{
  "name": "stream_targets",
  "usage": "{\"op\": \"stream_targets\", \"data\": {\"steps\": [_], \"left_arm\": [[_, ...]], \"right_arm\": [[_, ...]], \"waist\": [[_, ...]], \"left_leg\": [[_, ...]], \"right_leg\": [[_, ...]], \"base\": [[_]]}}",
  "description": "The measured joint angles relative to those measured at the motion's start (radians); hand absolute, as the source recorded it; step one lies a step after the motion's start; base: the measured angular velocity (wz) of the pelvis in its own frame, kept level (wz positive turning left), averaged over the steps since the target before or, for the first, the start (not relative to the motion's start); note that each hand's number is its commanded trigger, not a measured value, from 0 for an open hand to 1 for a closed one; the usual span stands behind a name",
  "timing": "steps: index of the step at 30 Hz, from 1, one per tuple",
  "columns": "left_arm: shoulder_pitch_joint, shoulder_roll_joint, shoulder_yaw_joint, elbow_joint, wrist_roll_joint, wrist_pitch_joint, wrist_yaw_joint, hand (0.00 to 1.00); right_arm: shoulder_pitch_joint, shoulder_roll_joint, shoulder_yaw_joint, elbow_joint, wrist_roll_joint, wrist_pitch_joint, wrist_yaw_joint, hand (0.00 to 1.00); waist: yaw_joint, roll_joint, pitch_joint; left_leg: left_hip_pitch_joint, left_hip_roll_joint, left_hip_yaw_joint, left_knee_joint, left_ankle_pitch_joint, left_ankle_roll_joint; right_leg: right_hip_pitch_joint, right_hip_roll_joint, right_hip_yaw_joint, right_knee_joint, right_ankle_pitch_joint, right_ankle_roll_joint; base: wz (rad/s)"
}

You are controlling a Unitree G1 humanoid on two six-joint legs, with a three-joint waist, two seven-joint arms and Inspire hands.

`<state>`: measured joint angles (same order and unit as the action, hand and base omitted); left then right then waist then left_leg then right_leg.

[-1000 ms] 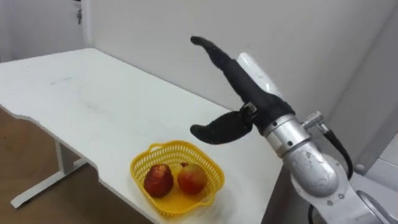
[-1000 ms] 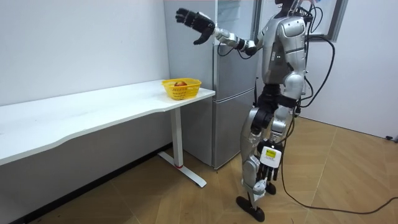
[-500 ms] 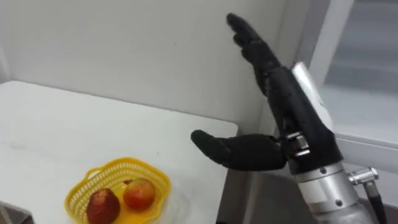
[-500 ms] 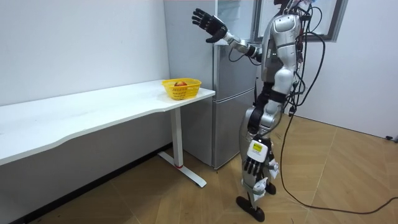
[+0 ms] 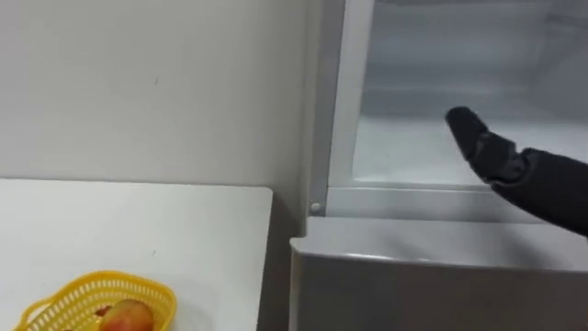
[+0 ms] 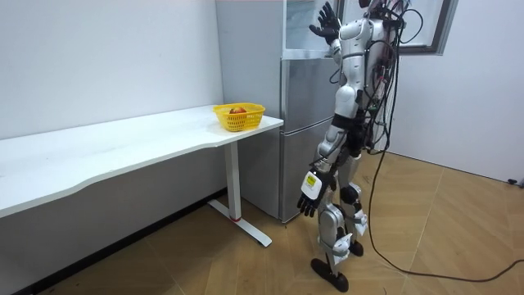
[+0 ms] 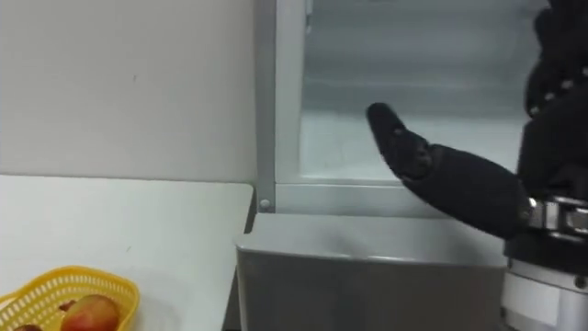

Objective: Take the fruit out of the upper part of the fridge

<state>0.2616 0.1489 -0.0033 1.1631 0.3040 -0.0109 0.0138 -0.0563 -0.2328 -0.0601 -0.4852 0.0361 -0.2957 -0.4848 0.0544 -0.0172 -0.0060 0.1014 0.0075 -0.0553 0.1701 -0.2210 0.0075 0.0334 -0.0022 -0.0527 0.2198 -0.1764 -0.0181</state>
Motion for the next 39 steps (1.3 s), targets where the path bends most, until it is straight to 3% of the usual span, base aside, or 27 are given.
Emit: {"op": "stream_targets", "data": {"steps": [6,10,15,17,21,31,33,34,35,37,38,39], "left_arm": [[0.001,-0.003,0.0,0.004,-0.037,-0.004,0.003,0.0],[0.0,-0.003,0.0,0.005,-0.036,-0.005,0.006,0.0],[0.004,-0.001,0.0,0.027,-0.038,-0.009,0.005,0.0],[0.007,-0.002,0.0,0.026,-0.038,-0.011,0.005,0.0],[0.017,0.001,-0.002,0.015,-0.038,-0.011,0.005,0.0],[0.015,0.0,-0.001,-0.004,-0.037,0.004,0.026,0.0],[0.014,0.0,0.001,-0.004,-0.037,0.008,0.033,0.0],[0.014,-0.002,0.001,-0.003,-0.037,0.012,0.037,0.0],[0.014,-0.002,0.001,-0.003,-0.037,0.013,0.038,0.0],[0.023,-0.011,0.019,-0.002,-0.033,0.015,0.037,0.0],[0.027,-0.015,0.026,-0.003,-0.032,0.017,0.035,0.0],[0.033,-0.021,0.042,-0.003,-0.031,0.018,0.028,0.0]], "right_arm": [[0.05,0.0,-0.046,0.017,0.013,0.003,-0.082,0.0],[0.091,-0.001,-0.096,0.042,0.073,0.001,-0.14,0.0],[0.118,0.0,-0.126,0.138,0.175,-0.017,-0.166,0.0],[0.147,0.0,-0.126,0.167,0.275,-0.017,-0.16,0.0],[0.164,-0.001,-0.133,0.209,0.402,-0.063,-0.126,0.0],[0.168,0.0,-0.142,0.413,0.397,-0.13,-0.002,0.0],[0.18,0.001,-0.145,0.483,0.4,-0.1,0.023,0.0],[0.193,0.005,-0.14,0.533,0.415,-0.05,0.032,0.0],[0.201,0.009,-0.134,0.558,0.429,-0.028,0.032,0.0],[0.221,0.045,-0.134,0.631,0.468,0.053,0.029,0.0],[0.226,0.052,-0.134,0.633,0.474,0.067,0.028,0.0],[0.235,0.062,-0.134,0.633,0.475,0.077,0.027,0.0]], "waist": [[-0.043,0.004,0.005],[-0.059,-0.004,0.0012],[-0.076,-0.003,0.0019],[-0.076,-0.004,0.0017],[-0.081,0.004,0.005],[-0.084,0.012,0.002],[-0.083,0.013,0.001],[-0.079,0.017,-0.0005],[-0.077,0.02,-0.0017],[-0.073,0.036,-0.0048],[-0.074,0.04,-0.0019],[-0.075,0.057,-0.009]], "left_leg": [[0.013,0.005,0.032,-0.011,0.0,0.0],[0.013,0.004,0.037,-0.012,0.0,0.0],[0.015,0.005,0.051,-0.009,0.0,0.0],[0.015,0.004,0.054,-0.008,0.0,0.0],[0.017,0.005,0.067,-0.005,0.0,0.0],[0.016,0.012,0.085,0.001,-0.01,0.005],[0.017,0.012,0.084,0.001,-0.01,0.005],[0.017,0.012,0.084,0.001,-0.01,0.005],[0.016,0.012,0.084,0.001,-0.01,0.005],[0.012,0.011,0.085,-0.001,-0.009,0.006],[0.01,0.011,0.085,-0.001,-0.009,0.006],[0.003,0.01,0.086,-0.001,-0.009,0.006]], "right_leg": [[-0.003,0.007,0.027,-0.001,0.0,0.0],[-0.006,0.007,0.033,-0.005,0.001,0.001],[0.002,0.008,0.041,-0.017,0.005,0.002],[0.001,0.008,0.044,-0.018,0.006,0.003],[0.0,0.008,0.051,-0.029,0.007,0.005],[0.007,0.016,0.066,-0.035,0.032,0.007],[0.01,0.016,0.065,-0.037,0.034,0.007],[0.009,0.016,0.066,-0.037,0.034,0.007],[0.007,0.016,0.066,-0.036,0.034,0.007],[-0.001,0.016,0.067,-0.034,0.034,0.008],[-0.004,0.016,0.068,-0.033,0.034,0.008],[-0.015,0.016,0.07,-0.031,0.033,0.008]], "base": [[-0.15],[-0.05],[-0.03],[-0.03],[-0.03],[-0.06],[0.0],[0.0],[0.0],[-0.02],[-0.06],[-0.05]]}}
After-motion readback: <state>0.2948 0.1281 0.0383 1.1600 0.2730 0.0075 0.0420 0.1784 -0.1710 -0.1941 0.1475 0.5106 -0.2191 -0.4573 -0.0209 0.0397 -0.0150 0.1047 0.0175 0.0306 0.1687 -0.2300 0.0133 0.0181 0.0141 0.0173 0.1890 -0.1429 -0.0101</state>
